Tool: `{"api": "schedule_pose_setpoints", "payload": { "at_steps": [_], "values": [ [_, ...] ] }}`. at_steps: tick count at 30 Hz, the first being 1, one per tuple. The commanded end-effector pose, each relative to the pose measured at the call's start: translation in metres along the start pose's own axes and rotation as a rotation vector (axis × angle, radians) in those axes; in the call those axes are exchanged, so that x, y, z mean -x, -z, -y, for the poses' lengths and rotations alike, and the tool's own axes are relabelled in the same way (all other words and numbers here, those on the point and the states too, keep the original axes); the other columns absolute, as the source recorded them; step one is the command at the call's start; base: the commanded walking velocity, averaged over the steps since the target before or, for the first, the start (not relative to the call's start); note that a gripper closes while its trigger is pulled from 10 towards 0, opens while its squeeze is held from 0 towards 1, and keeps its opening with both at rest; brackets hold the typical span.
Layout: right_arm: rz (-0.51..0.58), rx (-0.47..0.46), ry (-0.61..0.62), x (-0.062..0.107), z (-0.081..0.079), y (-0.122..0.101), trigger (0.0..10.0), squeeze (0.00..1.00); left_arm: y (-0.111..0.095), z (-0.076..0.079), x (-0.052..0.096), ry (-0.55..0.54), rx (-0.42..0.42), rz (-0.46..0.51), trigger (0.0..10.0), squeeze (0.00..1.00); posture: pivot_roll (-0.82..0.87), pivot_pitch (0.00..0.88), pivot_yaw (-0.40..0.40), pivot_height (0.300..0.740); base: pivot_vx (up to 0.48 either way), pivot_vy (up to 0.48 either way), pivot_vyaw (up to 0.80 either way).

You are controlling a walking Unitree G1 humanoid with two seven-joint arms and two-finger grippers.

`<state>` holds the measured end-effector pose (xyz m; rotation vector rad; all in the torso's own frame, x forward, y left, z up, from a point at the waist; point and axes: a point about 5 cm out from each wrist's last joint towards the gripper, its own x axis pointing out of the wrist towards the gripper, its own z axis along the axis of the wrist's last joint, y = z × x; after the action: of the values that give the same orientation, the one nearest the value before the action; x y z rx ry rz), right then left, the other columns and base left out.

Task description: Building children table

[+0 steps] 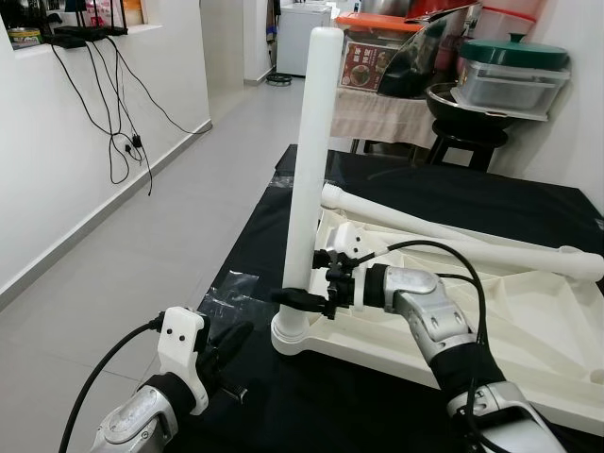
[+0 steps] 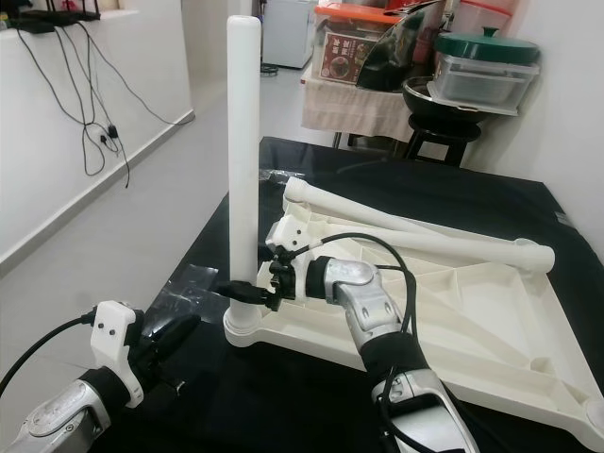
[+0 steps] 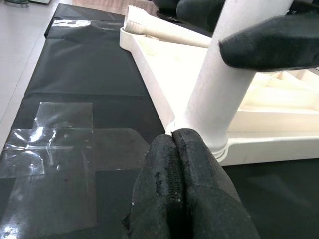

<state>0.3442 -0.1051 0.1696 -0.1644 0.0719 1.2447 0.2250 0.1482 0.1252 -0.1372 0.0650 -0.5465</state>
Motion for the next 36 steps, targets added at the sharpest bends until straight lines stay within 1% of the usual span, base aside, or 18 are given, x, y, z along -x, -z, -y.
{"api": "schedule_pose_setpoints", "payload": {
  "at_steps": [1, 8, 13, 17, 18, 19, 20, 21, 22, 23, 24, 25, 26, 27, 30, 34, 35, 36],
  "values": [
    [0.005, -0.018, -0.022, 0.006, 0.008, -0.004, 0.0, 0.0, 0.003, 0.0, 0.0, -0.005, -0.003, -0.008, 10.0, 0.0, 0.13, 0.0, -0.095, 0.74, 0.0, 0.0, 0.0],
    [-0.001, -0.038, -0.021, 0.012, 0.014, -0.005, 0.0, 0.0, 0.003, 0.001, 0.0, -0.005, -0.002, -0.009, 10.0, 0.0, 0.12, 0.0, -0.096, 0.74, 0.0, 0.0, 0.0],
    [0.005, -0.012, -0.023, 0.018, 0.015, -0.002, 0.0, 0.0, 0.002, 0.003, 0.001, -0.004, -0.001, -0.006, 10.0, 0.0, 0.12, 0.0, -0.097, 0.74, 0.0, 0.0, 0.0],
    [0.002, -0.028, 0.197, 0.026, 0.014, 0.01, 0.0, 0.0, 0.001, 0.004, 0.003, -0.002, 0.001, -0.004, 10.0, 0.0, 0.11, 0.0, -0.105, 0.74, 0.0, 0.0, 0.0],
    [0.024, -0.13, 0.406, 0.019, 0.005, 0.029, 0.0, 0.0, 0.001, 0.004, 0.004, -0.002, 0.001, -0.004, 10.0, 0.0, 0.1, 0.0, -0.109, 0.74, 0.0, 0.0, 0.0],
    [0.024, -0.13, 0.406, 0.019, 0.005, 0.029, 0.0, 0.0, 0.001, 0.004, 0.004, -0.002, 0.001, -0.004, 10.0, 0.0, 0.1, 0.0, -0.109, 0.74, 0.0, 0.0, 0.0],
    [0.027, -0.209, 0.564, 0.016, -0.003, 0.042, 0.0, 0.0, 0.0, 0.004, 0.005, -0.002, 0.001, -0.004, 10.0, 0.0, 0.1, 0.0, -0.109, 0.74, 0.0, 0.0, 0.0],
    [0.012, -0.278, 0.638, 0.006, -0.031, 0.059, 0.0, 0.0, 0.0, 0.003, 0.006, -0.003, 0.001, -0.004, 10.0, 0.0, 0.08, 0.0, -0.102, 0.74, 0.0, 0.0, 0.0],
    [0.005, -0.319, 0.676, 0.0, -0.049, 0.066, 0.0, 0.0, -0.001, 0.002, 0.006, -0.003, 0.001, -0.003, 10.0, 0.0, 0.08, 0.0, -0.102, 0.74, 0.0, 0.0, 0.0],
    [0.004, -0.33, 0.669, -0.004, -0.06, 0.068, 0.0, 0.0, -0.001, 0.002, 0.006, -0.004, 0.001, -0.003, 10.0, 0.0, 0.08, 0.0, -0.102, 0.74, 0.0, 0.0, 0.0],
    [0.025, -0.11, 0.538, -0.017, -0.073, 0.047, 0.0, 0.0, -0.001, 0.001, 0.007, -0.004, 0.0, -0.004, 10.0, 0.0, 0.06, 0.0, -0.085, 0.74, 0.0, 0.0, 0.0],
    [0.025, -0.11, 0.538, -0.017, -0.073, 0.047, 0.0, 0.0, -0.001, 0.001, 0.007, -0.004, 0.0, -0.004, 10.0, 0.0, 0.06, 0.0, -0.085, 0.74, 0.0, 0.0, 0.0],
    [0.04, 0.053, 0.429, -0.026, -0.083, 0.032, 0.0, 0.0, -0.001, 0.0, 0.007, -0.005, -0.001, -0.006, 10.0, 0.0, 0.06, 0.0, -0.081, 0.74, 0.0, 0.0, 0.0],
    [0.024, 0.06, 0.367, -0.031, -0.085, 0.035, 0.0, 0.0, -0.001, 0.0, 0.006, -0.004, 0.0, -0.006, 10.0, 0.0, 0.07, 0.0, -0.092, 0.74, 0.0, 0.0, 0.0],
    [0.011, -0.156, 0.438, -0.025, -0.065, 0.051, 0.0, 0.0, 0.0, 0.0, 0.004, 0.006, 0.0, -0.009, 10.0, 0.0, 0.1, 0.0, -0.107, 0.74, 0.0, 0.0, 0.0],
    [-0.004, -0.159, 0.449, -0.025, -0.068, 0.051, 0.0, 0.0, 0.0, 0.0, 0.004, -0.014, -0.003, 0.0, 10.0, 0.0, 0.1, 0.0, -0.106, 0.74, 0.0, 0.0, 0.0],
    [-0.002, -0.177, 0.466, -0.024, -0.068, 0.05, 1.5, 0.0, 0.0, 0.0, 0.004, -0.018, -0.004, 0.002, 10.0, 0.0, 0.11, 0.0, -0.105, 0.74, 0.0, 0.0, 0.0],
    [-0.002, -0.177, 0.466, -0.024, -0.068, 0.05, 1.5, 0.0, 0.0, 0.0, 0.004, -0.018, -0.004, 0.002, 10.0, 0.0, 0.11, 0.0, -0.105, 0.74, 0.0, 0.0, 0.0]
  ]
}}
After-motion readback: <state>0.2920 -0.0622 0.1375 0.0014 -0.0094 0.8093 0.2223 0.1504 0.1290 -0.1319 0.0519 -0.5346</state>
